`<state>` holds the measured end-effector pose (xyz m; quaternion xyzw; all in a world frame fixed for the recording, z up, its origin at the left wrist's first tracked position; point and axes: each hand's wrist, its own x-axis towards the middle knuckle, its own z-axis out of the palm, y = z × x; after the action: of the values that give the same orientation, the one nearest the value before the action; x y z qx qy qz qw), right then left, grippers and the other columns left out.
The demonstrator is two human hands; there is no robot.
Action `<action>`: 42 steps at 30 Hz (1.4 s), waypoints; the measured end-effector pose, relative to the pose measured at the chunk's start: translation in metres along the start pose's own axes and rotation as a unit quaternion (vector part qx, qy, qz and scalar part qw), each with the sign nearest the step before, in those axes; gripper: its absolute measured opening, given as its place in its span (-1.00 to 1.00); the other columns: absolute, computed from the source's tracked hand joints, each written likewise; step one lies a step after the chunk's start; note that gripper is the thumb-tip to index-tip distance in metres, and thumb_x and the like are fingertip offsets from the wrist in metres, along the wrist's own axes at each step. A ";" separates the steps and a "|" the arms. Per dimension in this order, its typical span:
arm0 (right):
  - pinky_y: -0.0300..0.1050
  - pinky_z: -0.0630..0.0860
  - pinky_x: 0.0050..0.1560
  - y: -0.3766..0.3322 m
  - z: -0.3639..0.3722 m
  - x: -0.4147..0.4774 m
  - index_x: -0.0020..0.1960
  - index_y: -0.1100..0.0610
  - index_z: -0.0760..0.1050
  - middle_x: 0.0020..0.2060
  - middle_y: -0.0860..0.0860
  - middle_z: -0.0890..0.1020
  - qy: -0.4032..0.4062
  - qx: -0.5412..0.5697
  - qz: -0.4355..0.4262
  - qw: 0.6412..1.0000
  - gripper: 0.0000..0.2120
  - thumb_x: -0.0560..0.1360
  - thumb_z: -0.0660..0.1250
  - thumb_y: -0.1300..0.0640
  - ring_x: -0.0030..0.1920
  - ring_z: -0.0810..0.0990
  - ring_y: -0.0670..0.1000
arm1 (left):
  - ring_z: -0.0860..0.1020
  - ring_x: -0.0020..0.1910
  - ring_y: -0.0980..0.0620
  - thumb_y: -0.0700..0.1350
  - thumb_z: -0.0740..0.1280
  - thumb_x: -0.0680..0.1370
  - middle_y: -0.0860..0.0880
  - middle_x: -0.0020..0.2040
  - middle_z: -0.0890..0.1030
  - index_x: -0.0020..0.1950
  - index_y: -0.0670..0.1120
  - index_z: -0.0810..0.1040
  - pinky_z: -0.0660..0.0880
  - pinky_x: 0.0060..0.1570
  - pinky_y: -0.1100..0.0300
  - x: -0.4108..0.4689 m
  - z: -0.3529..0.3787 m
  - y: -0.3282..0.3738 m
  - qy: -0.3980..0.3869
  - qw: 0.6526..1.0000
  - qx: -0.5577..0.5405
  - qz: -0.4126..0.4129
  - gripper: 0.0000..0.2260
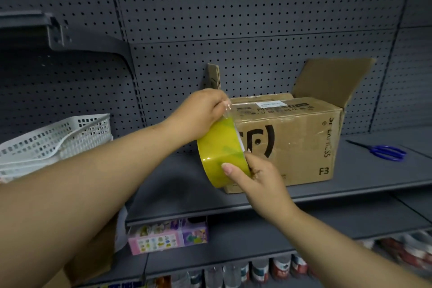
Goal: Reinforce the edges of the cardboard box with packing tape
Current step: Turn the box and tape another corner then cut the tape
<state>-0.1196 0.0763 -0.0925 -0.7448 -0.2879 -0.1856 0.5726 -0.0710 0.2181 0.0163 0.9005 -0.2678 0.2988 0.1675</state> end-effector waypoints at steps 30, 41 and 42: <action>-0.10 0.59 -0.07 0.004 0.026 -0.038 -0.04 0.14 0.61 -0.13 0.09 0.70 0.102 0.151 0.188 0.965 -0.80 0.45 0.33 0.03 -0.07 0.66 0.06 | 0.56 0.04 0.00 -0.09 0.23 0.58 -0.10 0.07 0.63 0.17 -0.17 0.56 0.40 0.03 0.26 0.007 0.041 -0.034 -0.072 0.997 -0.013 -0.004 -0.75; 0.15 0.57 0.02 0.013 0.040 -0.021 -0.05 0.13 0.59 -0.13 0.09 0.69 0.126 0.125 0.201 0.963 -0.72 0.45 0.34 -0.08 -0.08 0.65 0.09 | 0.43 -0.16 -0.01 -0.07 0.29 0.53 -0.02 -0.14 0.42 -0.06 -0.13 0.41 0.32 -0.23 0.19 0.009 0.060 -0.043 0.018 0.999 0.034 0.017 -0.85; 0.16 0.57 0.01 0.014 0.042 -0.021 -0.05 0.12 0.59 -0.13 0.09 0.69 0.127 0.122 0.201 0.964 -0.68 0.42 0.33 -0.12 -0.08 0.65 0.09 | 0.41 -0.16 0.00 -0.06 0.30 0.53 -0.01 -0.13 0.39 -0.06 -0.13 0.42 0.30 -0.22 0.18 0.008 0.063 -0.046 0.029 0.998 0.046 0.022 -0.85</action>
<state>-0.1282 0.1092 -0.1271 -0.6824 -0.0773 -0.1234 0.7163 -0.0105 0.2224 -0.0333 0.8922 -0.2686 0.3402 0.1269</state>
